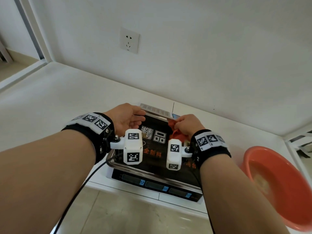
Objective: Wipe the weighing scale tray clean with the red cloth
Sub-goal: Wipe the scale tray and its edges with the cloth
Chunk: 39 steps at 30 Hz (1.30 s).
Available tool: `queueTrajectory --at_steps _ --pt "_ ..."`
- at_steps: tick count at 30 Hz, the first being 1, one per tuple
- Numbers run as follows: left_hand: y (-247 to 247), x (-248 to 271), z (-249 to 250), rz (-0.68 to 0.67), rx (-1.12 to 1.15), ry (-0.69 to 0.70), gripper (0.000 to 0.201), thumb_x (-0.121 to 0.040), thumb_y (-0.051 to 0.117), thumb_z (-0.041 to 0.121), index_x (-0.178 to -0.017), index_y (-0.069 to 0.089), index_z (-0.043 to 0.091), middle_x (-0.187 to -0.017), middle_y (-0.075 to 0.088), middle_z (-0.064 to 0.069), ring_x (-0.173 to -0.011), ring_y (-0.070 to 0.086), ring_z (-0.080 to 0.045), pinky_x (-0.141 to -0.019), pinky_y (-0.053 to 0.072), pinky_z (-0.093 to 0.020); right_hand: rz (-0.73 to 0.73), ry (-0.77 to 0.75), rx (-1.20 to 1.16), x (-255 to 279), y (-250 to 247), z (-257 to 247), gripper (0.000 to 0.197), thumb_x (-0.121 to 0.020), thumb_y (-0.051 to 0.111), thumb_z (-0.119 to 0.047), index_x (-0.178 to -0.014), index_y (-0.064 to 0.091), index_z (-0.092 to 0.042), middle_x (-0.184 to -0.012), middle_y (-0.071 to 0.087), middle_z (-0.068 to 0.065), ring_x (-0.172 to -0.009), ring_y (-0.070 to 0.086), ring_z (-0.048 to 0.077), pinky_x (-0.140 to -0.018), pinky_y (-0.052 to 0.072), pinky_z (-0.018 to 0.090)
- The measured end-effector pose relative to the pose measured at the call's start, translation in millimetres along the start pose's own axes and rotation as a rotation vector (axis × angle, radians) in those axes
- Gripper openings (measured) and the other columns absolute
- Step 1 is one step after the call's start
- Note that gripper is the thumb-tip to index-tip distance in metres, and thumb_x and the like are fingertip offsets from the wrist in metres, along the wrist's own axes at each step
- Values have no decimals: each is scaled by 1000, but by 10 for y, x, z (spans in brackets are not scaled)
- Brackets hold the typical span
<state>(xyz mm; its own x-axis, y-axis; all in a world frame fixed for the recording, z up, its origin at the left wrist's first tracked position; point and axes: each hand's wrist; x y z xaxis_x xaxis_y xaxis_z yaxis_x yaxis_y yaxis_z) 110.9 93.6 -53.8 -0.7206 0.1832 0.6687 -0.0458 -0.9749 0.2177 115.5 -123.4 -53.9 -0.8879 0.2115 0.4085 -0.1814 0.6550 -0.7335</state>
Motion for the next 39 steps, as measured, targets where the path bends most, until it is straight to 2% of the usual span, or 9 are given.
queueTrajectory --at_steps 5,9,15,18,23,27,30,34,39 --pt "36 -17 -16 -9 8 -7 28 -96 45 25 -112 66 13 -118 66 -8 -102 54 -17 -76 47 -26 -203 -92 127 89 118 -114 22 -87 68 -14 -103 76 -28 -94 72 4 -89 70 24 -81 61 39" --pt "70 -10 -7 -29 9 1 25 -95 48 22 -109 66 13 -118 67 -8 -103 54 -18 -78 47 -27 -209 -22 -29 89 13 -136 21 -86 70 -8 -94 71 -27 -95 69 6 -78 66 20 -62 56 30" --pt "68 0 -16 -35 19 -11 26 -93 51 18 -115 64 12 -116 67 -9 -97 55 -17 -75 48 -26 -101 36 31 -12 2 14 22 -91 65 -17 -109 63 -6 -111 65 16 -104 66 31 -96 56 47" --pt "61 8 -20 -43 24 -17 25 -92 53 17 -115 63 12 -115 68 -9 -93 56 -16 -75 49 -26 -22 49 -95 -117 67 64 6 -86 63 -14 -90 60 -17 -113 68 15 -103 68 31 -93 57 48" --pt "28 12 3 -46 37 -6 19 -93 50 14 -106 64 12 -110 70 -9 -93 56 -18 -76 49 -27 193 -20 75 -100 73 -1 19 -89 55 -15 -104 67 -15 -105 71 8 -95 67 27 -87 57 39" --pt "5 4 5 -41 36 -4 18 -92 51 15 -103 64 13 -106 71 -9 -88 58 -17 -75 48 -26 90 -86 190 15 184 -88 14 -87 67 -23 -100 70 -18 -96 73 4 -89 69 22 -84 60 38" --pt "14 2 -5 -35 38 -6 18 -92 50 15 -104 64 13 -108 71 -9 -89 58 -17 -74 48 -26 -40 -127 244 96 250 -216 20 -91 64 -23 -106 73 -14 -106 72 7 -98 69 25 -91 58 41" --pt "48 34 15 -31 35 -3 17 -94 49 15 -100 65 13 -109 69 -8 -88 56 -16 -72 47 -26 -124 -7 -235 123 113 -254 9 -86 71 -9 -91 75 -15 -100 71 11 -90 70 28 -75 62 40" --pt "122 43 13 -17 15 9 20 -95 47 14 -103 65 14 -114 68 -8 -88 56 -15 -74 46 -26 -289 30 -604 172 -141 -187 26 -94 60 -4 -119 65 -5 -97 67 9 -69 63 14 -49 52 21"
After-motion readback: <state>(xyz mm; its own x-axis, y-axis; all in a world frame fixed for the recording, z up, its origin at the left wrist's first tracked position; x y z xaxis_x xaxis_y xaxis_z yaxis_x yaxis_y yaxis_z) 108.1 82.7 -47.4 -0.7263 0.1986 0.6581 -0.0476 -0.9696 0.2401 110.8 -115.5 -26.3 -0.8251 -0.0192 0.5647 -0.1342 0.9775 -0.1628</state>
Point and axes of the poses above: each hand's wrist, its own x-axis away from the middle knuckle, its own y-axis out of the palm, z = x × y
